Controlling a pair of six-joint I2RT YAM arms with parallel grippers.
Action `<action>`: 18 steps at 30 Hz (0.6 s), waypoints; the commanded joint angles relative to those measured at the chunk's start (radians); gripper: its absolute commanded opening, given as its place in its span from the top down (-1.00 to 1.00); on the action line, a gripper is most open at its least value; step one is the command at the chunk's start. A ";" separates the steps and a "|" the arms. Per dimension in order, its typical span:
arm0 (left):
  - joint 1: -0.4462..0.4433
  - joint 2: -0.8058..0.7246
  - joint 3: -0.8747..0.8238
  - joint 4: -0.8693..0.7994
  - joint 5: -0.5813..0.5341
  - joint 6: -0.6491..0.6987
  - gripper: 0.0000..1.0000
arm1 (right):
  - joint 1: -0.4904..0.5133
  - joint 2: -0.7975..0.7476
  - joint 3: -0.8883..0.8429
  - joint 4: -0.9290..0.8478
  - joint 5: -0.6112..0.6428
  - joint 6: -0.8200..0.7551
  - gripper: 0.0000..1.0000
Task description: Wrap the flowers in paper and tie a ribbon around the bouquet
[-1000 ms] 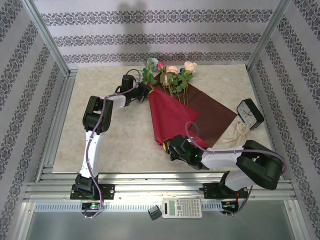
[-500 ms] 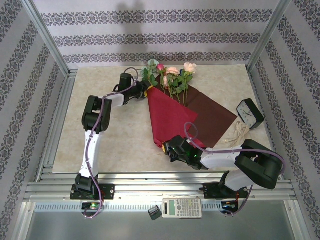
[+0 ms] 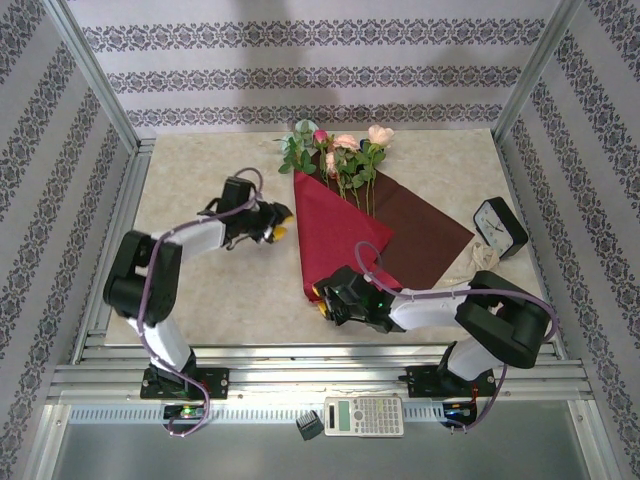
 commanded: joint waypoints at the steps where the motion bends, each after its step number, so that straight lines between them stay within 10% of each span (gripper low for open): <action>1: -0.091 -0.113 -0.079 -0.170 -0.032 0.023 0.23 | 0.014 -0.077 0.118 -0.346 -0.044 -0.126 -0.05; 9: -0.289 -0.191 -0.163 -0.148 -0.108 -0.093 0.43 | -0.083 -0.415 0.181 -0.881 0.075 -0.324 -0.13; 18: -0.417 -0.111 -0.088 -0.205 -0.190 -0.058 0.45 | -0.570 -0.761 0.015 -1.113 -0.063 -0.624 0.08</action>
